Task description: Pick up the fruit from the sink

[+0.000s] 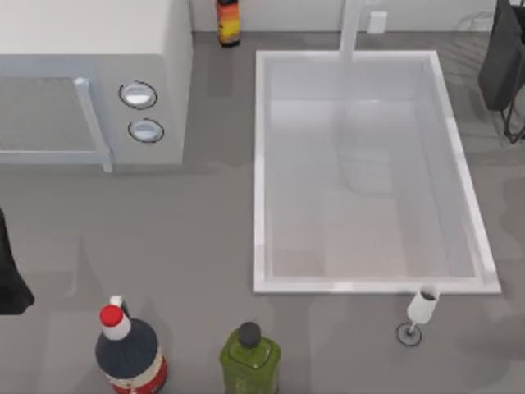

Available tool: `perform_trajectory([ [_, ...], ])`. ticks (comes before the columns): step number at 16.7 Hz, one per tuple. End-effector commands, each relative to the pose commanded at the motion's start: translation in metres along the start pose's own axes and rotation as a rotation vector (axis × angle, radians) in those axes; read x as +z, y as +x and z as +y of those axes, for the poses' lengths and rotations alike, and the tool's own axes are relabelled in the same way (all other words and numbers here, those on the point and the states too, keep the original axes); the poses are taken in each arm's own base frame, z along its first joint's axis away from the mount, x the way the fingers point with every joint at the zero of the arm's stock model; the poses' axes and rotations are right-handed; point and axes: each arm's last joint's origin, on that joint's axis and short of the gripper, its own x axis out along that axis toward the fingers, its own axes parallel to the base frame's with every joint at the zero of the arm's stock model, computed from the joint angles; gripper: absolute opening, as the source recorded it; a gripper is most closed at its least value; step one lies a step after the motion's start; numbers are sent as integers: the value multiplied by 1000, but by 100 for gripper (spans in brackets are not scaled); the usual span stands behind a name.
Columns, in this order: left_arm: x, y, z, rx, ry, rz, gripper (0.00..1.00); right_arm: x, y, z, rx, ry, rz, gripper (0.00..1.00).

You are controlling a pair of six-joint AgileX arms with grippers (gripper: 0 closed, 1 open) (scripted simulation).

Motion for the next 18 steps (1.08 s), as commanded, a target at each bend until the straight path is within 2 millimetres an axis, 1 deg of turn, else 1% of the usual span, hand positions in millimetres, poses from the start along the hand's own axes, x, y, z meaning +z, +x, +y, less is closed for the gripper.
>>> perform_trajectory([
  [12,0,0,0,0,0,0,100,0,0,0,0,0,0,98],
  [13,0,0,0,0,0,0,100,0,0,0,0,0,0,100],
  [18,0,0,0,0,0,0,100,0,0,0,0,0,0,100],
])
